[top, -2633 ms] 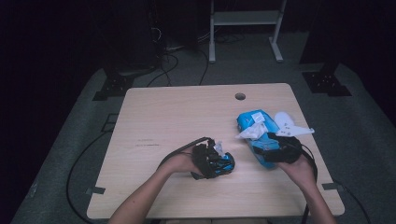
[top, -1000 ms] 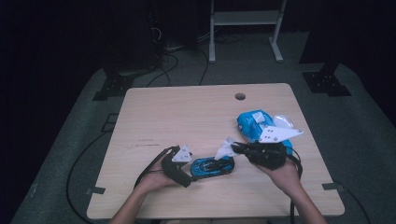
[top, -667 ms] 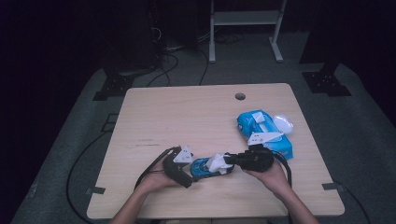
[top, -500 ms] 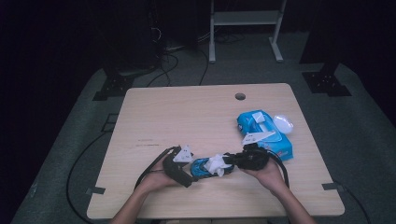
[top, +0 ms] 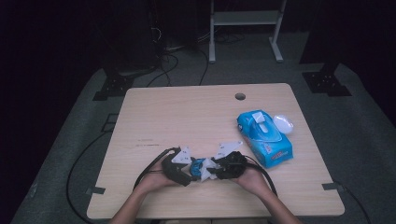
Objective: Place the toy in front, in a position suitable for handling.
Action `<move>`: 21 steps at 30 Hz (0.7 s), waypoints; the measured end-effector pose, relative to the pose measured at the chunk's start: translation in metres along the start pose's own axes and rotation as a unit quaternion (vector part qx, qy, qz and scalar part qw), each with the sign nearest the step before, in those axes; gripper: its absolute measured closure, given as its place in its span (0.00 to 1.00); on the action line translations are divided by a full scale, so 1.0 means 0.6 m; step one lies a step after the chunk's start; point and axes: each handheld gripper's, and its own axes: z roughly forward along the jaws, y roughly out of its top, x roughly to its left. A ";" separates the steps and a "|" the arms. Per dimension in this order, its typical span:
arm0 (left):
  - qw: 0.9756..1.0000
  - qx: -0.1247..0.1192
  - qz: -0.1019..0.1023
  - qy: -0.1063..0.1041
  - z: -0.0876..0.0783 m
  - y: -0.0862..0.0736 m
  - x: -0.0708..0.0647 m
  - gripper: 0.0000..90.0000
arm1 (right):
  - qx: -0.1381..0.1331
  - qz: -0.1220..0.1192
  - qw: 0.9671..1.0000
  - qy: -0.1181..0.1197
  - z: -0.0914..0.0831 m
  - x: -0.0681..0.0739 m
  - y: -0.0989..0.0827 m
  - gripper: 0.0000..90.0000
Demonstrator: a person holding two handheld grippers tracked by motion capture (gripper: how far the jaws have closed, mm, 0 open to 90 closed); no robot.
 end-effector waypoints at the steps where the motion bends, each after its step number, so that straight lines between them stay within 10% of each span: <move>1: 1.000 0.000 -0.002 0.002 0.001 0.000 0.000 0.30 | -0.001 -0.010 1.000 -0.006 0.003 0.001 -0.002 0.64; 4: 1.000 0.001 -0.008 0.014 0.006 0.000 0.002 0.18 | -0.021 -0.018 1.000 -0.016 0.007 0.009 -0.009 0.67; 11: 1.000 0.006 -0.011 -0.004 0.014 -0.003 0.005 0.25 | -0.018 -0.061 0.996 -0.061 0.008 0.029 -0.011 0.81; 21: 1.000 0.008 -0.001 0.002 0.020 -0.003 0.001 0.28 | -0.025 -0.024 0.999 -0.038 -0.007 0.012 -0.026 0.89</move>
